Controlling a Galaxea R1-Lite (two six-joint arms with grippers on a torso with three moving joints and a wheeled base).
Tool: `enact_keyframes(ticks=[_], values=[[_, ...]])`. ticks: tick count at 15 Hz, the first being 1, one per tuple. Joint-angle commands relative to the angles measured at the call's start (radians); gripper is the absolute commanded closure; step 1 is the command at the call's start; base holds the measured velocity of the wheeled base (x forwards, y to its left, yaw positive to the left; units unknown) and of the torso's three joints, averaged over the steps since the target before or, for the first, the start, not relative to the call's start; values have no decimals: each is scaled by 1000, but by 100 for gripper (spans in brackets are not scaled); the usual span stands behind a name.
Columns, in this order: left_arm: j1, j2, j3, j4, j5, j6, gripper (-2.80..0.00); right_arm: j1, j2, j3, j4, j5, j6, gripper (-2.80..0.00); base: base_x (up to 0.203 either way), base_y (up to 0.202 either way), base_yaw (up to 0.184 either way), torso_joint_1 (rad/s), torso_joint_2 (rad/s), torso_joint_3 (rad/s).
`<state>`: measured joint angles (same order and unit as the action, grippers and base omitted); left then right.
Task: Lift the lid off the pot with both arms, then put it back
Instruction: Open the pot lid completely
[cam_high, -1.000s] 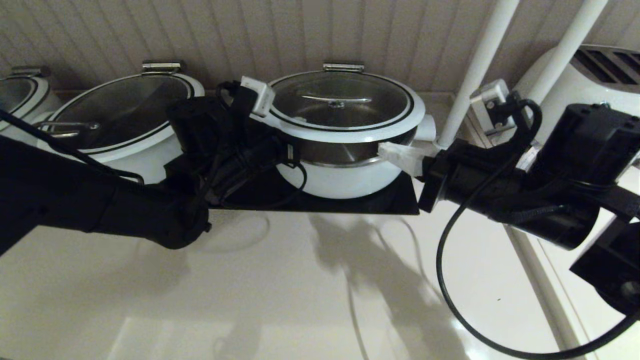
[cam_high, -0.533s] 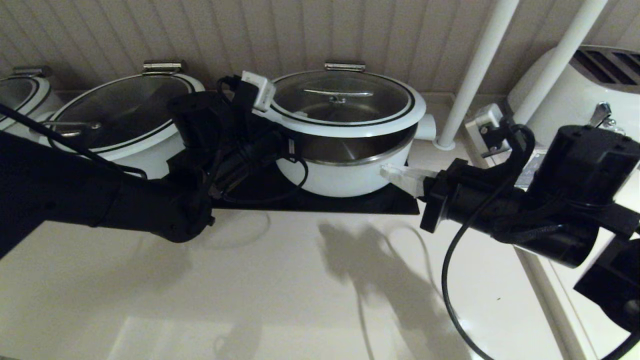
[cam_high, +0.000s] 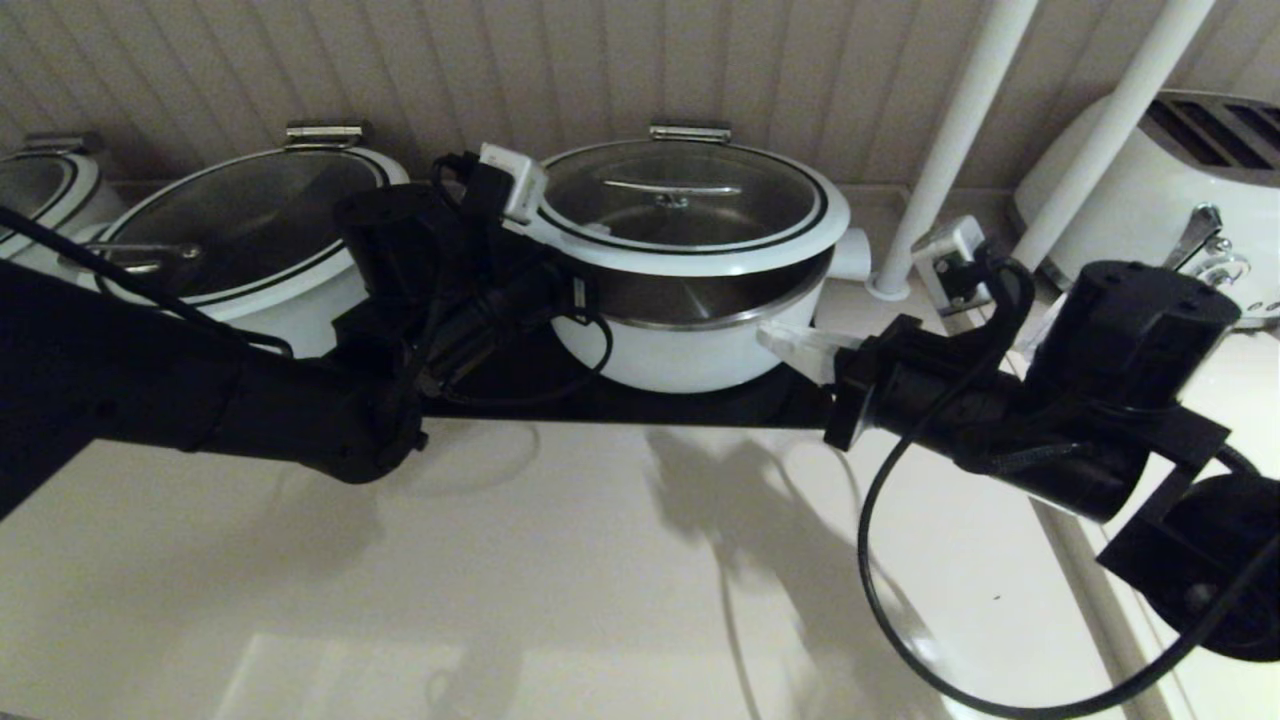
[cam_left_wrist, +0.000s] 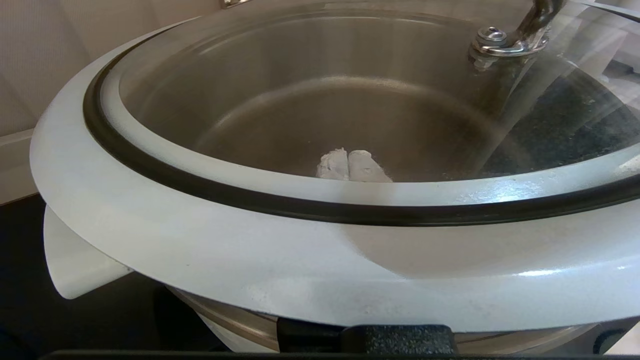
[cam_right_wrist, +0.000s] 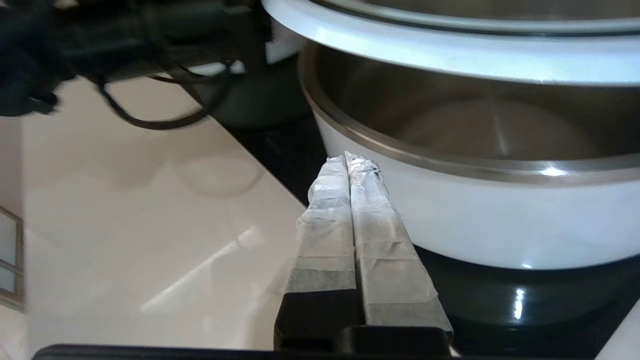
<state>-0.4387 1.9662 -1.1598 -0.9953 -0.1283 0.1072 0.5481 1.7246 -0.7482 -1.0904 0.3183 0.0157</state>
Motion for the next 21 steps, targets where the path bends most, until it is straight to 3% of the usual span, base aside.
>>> enact_keyframes(ticks=[1, 10, 21], values=[[1, 0, 0, -6, -1, 2, 0, -14, 35, -15, -8, 2, 0, 0, 0, 0, 0, 0, 0, 0], [3, 2, -1, -6, -1, 0, 0, -85, 138, -217, 4, 4, -2, 0, 0, 0, 0, 0, 0, 0], [8, 10, -23, -6, -1, 0, 0, -88, 194, -292, 12, 2, -2, 0, 0, 0, 0, 0, 0, 0]])
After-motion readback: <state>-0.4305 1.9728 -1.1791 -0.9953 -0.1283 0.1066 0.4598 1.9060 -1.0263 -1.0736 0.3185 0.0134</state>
